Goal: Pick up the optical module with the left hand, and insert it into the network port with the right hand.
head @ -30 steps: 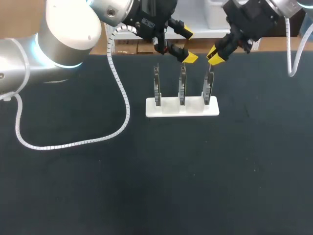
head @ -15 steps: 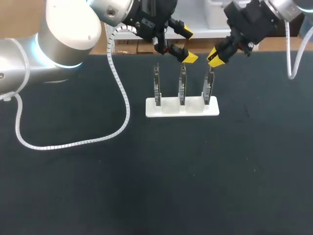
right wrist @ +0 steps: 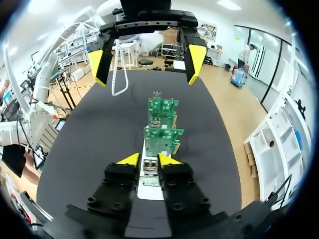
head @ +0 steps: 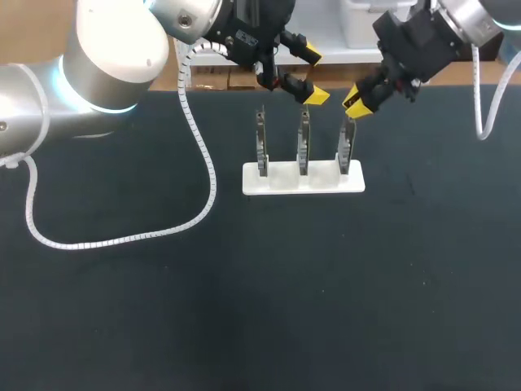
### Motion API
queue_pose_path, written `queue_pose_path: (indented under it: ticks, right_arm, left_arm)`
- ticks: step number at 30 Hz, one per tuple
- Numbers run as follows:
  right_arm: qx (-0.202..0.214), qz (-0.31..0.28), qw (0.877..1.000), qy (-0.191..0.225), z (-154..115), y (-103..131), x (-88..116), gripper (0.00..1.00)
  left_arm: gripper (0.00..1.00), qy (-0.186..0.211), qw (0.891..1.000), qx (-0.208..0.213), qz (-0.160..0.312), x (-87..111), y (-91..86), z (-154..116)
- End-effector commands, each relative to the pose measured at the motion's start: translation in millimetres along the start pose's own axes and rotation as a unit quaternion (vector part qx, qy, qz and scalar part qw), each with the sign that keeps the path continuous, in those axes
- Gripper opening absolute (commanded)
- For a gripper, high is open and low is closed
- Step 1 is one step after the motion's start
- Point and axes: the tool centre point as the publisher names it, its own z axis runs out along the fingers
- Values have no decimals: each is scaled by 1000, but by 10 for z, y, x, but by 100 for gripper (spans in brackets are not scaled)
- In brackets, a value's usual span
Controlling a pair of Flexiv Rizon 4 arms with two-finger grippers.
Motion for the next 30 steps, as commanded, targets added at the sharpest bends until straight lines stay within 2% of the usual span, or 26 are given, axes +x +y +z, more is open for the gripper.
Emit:
queue_pose_path:
  ticks: [1,11,17,18,19,20,21,30]
  right_arm:
    - [8,-2,1000,-4,-32,64,-13,100]
    - [29,-22,999,-31,-232,83,-213,100]
    - [34,-35,998,-33,-338,63,-293,100]
    - [34,-36,998,-33,-346,62,-300,47]
    - [33,-37,998,-31,-352,59,-306,30]
    - [30,-40,998,-29,-355,57,-314,7]
    - [30,-42,998,-29,-354,58,-324,0]
    - [25,-45,998,-27,-332,43,-334,0]
  left_arm:
    - [100,4,1000,1,-1,-16,12,-3]
    - [100,4,1000,1,-1,-16,12,-3]
    - [100,4,1000,1,-1,-16,12,-3]
    - [100,4,1000,1,-1,-16,12,-3]
    - [100,4,1000,1,-1,-16,12,-3]
    - [100,4,1000,1,-1,-16,12,-3]
    - [100,4,1000,1,-1,-16,12,-3]
    - [100,4,1000,1,-1,-16,12,-3]
